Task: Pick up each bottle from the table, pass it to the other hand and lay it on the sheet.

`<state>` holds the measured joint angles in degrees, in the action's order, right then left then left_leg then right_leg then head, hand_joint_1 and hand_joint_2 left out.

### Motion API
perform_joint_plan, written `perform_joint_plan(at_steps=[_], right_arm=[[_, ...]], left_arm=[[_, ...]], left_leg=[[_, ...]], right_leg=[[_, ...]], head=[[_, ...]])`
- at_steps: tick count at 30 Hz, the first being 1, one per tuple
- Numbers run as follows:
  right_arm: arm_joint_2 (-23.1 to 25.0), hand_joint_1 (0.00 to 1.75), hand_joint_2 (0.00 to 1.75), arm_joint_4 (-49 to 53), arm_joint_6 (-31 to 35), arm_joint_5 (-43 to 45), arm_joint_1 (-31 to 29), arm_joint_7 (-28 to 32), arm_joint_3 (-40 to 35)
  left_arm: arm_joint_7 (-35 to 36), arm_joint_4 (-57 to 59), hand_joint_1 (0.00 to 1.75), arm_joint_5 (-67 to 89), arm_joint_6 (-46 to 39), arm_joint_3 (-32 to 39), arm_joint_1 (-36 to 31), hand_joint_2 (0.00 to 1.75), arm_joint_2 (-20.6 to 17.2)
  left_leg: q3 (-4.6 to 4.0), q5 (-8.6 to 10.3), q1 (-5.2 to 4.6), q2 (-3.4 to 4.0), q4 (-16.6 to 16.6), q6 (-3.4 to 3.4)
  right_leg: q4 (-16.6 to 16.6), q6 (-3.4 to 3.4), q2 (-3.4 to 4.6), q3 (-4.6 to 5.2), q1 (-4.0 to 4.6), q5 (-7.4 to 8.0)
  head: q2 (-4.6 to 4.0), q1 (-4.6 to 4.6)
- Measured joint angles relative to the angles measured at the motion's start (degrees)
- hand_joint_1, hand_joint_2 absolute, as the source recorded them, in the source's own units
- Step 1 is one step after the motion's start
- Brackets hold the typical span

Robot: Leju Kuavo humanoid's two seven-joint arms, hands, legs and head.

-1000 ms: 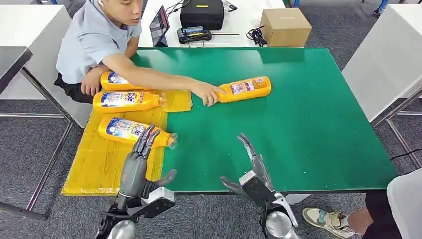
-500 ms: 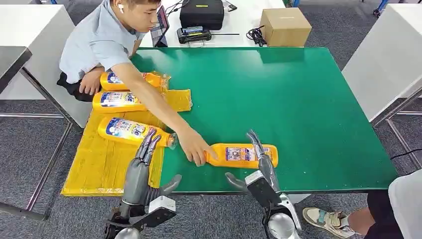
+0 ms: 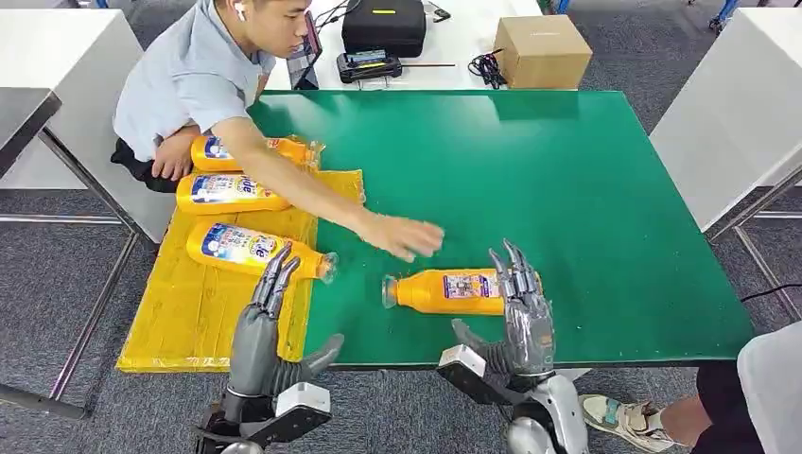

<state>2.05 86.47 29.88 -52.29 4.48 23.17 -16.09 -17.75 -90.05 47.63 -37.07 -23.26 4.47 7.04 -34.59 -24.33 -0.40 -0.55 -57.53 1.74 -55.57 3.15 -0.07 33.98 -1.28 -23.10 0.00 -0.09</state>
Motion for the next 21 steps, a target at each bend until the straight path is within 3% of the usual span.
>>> perform_joint_plan(at_steps=[10, 21], right_arm=[[-2.3, 0.00, 1.75, -1.5, 4.1, -12.5, 0.1, -7.1, -0.8], [-4.3, 0.00, 1.75, -5.4, 2.8, -9.2, -0.6, -9.5, -0.7]], left_arm=[[0.3, -0.2, 0.00, 0.8, 0.6, -0.1, 0.4, 1.75, 0.0], [-0.9, -0.5, 0.00, -4.2, 1.2, -1.0, 0.7, 1.75, 0.0]], left_leg=[[0.00, 0.00, 0.00, 0.00, 0.0, 0.00], [-0.01, 0.00, 0.00, 0.00, 0.0, 0.00]], right_leg=[[0.0, 0.00, 0.00, 0.00, 0.00, 0.00], [0.0, 0.00, 0.00, 0.00, 0.00, 0.00]], head=[[0.00, 0.00], [0.00, 0.00]])
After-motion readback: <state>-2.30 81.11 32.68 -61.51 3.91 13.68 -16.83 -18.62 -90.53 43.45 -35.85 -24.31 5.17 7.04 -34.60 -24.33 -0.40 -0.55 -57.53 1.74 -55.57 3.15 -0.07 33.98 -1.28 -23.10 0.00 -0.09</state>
